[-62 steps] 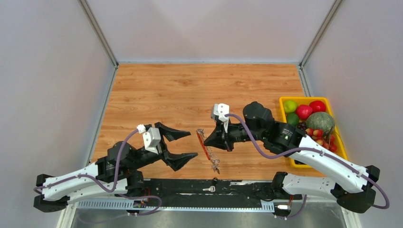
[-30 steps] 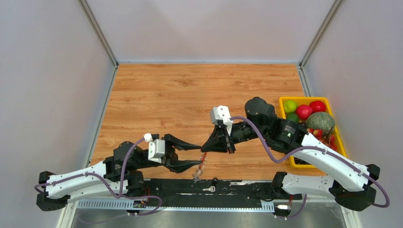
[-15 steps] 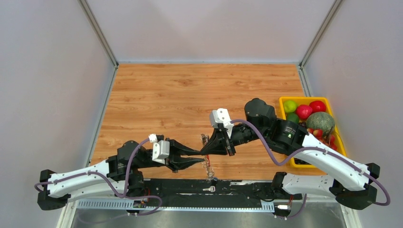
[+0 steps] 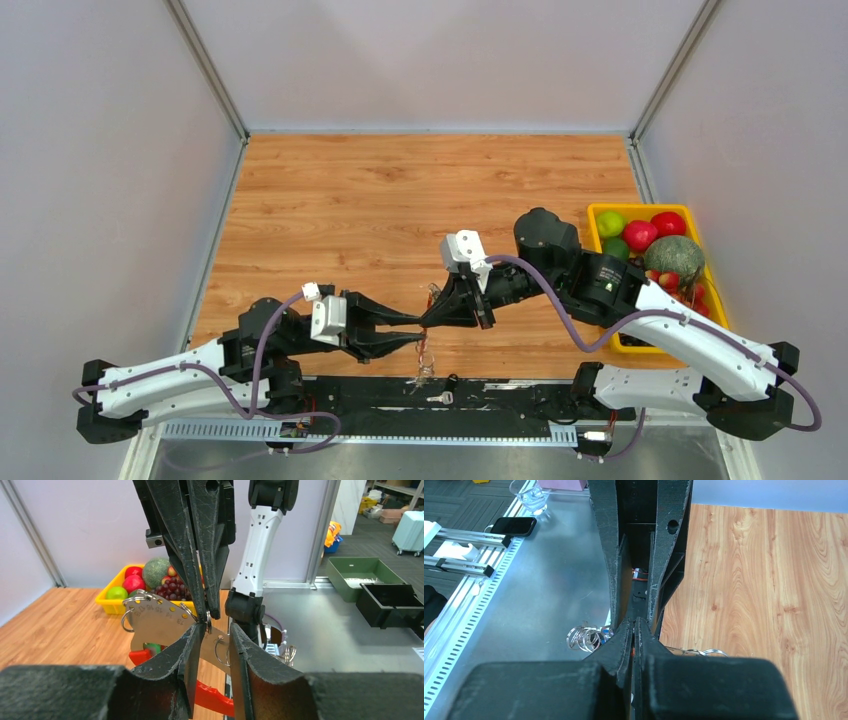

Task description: Put the keys on the keyring

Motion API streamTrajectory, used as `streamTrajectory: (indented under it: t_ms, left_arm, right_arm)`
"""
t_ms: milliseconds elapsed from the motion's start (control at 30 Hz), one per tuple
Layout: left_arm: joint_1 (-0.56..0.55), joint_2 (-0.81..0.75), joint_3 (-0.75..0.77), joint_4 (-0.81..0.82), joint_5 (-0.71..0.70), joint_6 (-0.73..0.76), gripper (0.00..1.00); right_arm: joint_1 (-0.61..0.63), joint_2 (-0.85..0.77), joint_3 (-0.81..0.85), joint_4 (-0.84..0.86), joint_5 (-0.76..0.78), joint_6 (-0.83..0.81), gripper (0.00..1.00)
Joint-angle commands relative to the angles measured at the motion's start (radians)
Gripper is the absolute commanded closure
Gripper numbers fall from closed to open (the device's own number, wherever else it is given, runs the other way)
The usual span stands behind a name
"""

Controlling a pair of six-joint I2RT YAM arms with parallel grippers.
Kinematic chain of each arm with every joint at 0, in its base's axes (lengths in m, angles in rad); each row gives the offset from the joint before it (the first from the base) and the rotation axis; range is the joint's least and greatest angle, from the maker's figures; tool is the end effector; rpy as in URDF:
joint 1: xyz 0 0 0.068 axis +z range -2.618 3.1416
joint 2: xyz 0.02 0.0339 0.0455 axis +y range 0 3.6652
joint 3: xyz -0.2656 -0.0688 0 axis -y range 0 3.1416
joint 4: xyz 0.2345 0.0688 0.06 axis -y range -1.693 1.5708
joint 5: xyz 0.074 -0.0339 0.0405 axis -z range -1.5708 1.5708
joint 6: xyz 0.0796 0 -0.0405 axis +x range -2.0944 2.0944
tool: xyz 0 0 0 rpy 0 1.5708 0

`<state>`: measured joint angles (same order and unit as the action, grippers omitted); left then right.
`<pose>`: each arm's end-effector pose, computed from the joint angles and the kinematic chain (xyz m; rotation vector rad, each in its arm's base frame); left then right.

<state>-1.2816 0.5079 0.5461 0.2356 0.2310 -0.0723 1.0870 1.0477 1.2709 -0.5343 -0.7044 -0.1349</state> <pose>0.0298 -0.1641 0.3525 0.9765 1.0345 -1.2895 0.0618 0.2284 0.4128 -1.5481 1.2989 1.2896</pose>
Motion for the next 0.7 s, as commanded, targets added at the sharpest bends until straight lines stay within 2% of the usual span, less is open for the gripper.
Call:
streamTrajectory:
  t_ms: [0, 67, 133, 167, 233, 467, 500, 567, 667]
  left_arm:
    - [-0.002, 0.007, 0.016, 0.047, -0.012, 0.005, 0.65]
    - [-0.001, 0.015, 0.021, 0.047, -0.013, 0.006, 0.66]
    - [-0.001, 0.02, 0.025, 0.047, -0.013, 0.008, 0.74]
    - [-0.001, 0.024, 0.026, 0.047, -0.013, 0.011, 0.84]
    - [-0.001, 0.029, 0.034, 0.038, -0.017, 0.013, 0.98]
    - [-0.002, 0.024, 0.029, 0.027, -0.086, 0.013, 1.0]
    - [-0.002, 0.015, 0.028, 0.026, -0.095, 0.012, 1.0]
    - [-0.001, -0.004, 0.022, 0.029, -0.116, 0.007, 1.0]
    - [-0.001, -0.035, -0.001, 0.057, -0.136, -0.009, 1.0]
  right_arm:
    - [0.017, 0.001, 0.041, 0.04, -0.009, -0.02, 1.0]
    - [0.024, 0.003, 0.041, 0.038, -0.006, -0.022, 1.0]
    - [0.029, 0.005, 0.04, 0.037, -0.004, -0.026, 1.0]
    - [0.03, 0.006, 0.039, 0.037, -0.003, -0.026, 1.0]
    - [0.034, 0.006, 0.039, 0.037, -0.004, -0.028, 1.0]
    - [0.041, -0.015, 0.044, 0.025, 0.021, -0.02, 1.0]
    - [0.041, -0.021, 0.044, 0.021, 0.035, -0.016, 0.97]
    - [0.041, -0.045, 0.038, 0.019, 0.065, -0.007, 0.82]
    - [0.041, -0.086, 0.024, 0.019, 0.114, 0.004, 0.74]
